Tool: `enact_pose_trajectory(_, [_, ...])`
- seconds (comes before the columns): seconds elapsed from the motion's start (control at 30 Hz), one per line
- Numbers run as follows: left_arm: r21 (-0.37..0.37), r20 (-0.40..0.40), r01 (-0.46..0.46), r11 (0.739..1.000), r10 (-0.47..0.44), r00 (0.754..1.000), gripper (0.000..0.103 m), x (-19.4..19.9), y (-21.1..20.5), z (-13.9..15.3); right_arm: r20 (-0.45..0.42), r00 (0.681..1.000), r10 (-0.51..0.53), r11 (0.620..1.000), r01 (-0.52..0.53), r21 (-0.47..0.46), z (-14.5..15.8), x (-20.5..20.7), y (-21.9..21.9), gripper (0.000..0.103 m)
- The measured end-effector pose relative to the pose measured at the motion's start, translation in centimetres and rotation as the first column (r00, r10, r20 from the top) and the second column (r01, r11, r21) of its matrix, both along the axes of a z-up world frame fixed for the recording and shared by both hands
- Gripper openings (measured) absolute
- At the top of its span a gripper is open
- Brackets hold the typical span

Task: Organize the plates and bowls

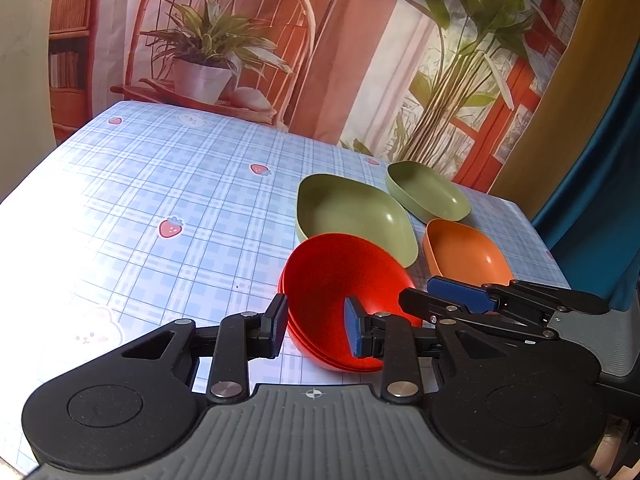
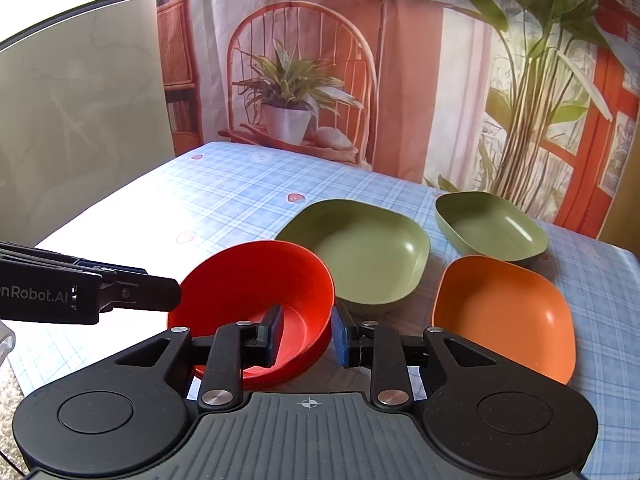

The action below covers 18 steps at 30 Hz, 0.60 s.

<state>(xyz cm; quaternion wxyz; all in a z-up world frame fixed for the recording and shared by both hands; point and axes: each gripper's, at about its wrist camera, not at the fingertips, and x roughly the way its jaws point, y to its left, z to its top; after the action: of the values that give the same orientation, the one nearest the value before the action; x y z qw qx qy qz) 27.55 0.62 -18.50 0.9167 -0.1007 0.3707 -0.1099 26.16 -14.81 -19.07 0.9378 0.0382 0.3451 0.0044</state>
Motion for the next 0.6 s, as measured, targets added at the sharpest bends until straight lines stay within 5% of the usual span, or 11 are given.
enact_pose_trajectory(0.6, [0.048, 0.015, 0.042, 0.998, -0.042, 0.999, 0.032, -0.3, -1.5, 0.4, 0.030, 0.998, -0.062, 0.998, 0.061, 0.030, 0.4, -2.0, -2.8, 0.025])
